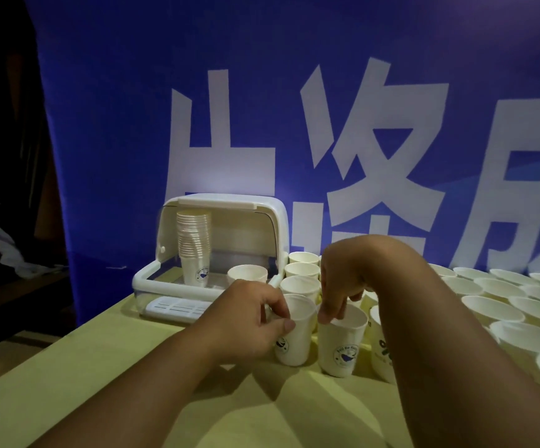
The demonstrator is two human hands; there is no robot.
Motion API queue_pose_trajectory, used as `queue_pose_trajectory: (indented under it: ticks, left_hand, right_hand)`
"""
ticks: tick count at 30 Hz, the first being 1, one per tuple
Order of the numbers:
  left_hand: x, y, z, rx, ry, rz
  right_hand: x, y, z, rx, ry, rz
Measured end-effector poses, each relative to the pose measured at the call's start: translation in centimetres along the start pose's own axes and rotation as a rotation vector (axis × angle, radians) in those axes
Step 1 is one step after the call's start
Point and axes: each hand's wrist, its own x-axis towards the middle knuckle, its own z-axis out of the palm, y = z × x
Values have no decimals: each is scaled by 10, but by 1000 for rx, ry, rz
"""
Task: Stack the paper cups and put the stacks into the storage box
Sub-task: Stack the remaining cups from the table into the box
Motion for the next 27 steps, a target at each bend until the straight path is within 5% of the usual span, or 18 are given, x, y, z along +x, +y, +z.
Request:
queue_pose_trajectory:
  ticks: [8, 21, 27]
  left_hand:
    - [1, -6, -1, -21, 5, 45]
    - [8, -19, -38, -197, 849, 142]
    - [14, -30, -32, -67, 798, 62]
  right_hand:
    - [3, -11, 7, -43, -20, 7]
    - [-16, 1, -21, 242, 648, -65]
    - [20, -13, -12, 601, 1029, -101]
